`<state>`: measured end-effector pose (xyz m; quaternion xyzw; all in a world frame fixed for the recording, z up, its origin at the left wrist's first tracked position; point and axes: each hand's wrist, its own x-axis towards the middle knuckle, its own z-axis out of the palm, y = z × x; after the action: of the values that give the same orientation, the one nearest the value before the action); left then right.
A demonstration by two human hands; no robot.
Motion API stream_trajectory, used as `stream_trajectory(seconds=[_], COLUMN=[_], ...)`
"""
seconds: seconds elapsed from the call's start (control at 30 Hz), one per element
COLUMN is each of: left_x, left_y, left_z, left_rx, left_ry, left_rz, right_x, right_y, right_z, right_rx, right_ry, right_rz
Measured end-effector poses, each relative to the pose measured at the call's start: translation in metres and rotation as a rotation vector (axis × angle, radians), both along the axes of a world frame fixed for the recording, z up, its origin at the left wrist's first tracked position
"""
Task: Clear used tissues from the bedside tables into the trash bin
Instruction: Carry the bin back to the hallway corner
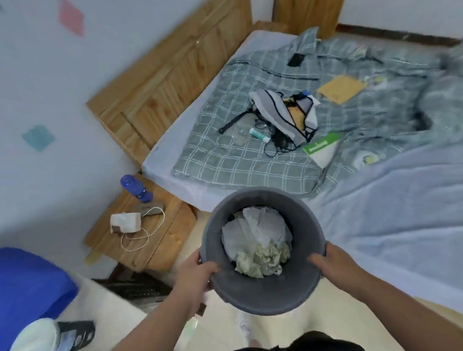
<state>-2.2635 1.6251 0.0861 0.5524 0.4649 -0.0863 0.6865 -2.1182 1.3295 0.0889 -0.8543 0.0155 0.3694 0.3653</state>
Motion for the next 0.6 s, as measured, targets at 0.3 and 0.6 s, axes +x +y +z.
stream_trajectory(seconds=[0.3, 0.6], left_x=[0.08, 0.051], left_y=[-0.168, -0.422], left_z=[-0.001, 0.006], left_rx=[-0.001, -0.009], left_ry=[-0.038, -0.028], left_rz=[-0.627, -1.172], right_x=[-0.104, -0.275], right_y=[-0.206, -0.409], right_z=[0.005, 0.021], right_rx=[0.044, 0.024], right_ry=[-0.012, 0.01], right_rz=[-0.546, -0.993])
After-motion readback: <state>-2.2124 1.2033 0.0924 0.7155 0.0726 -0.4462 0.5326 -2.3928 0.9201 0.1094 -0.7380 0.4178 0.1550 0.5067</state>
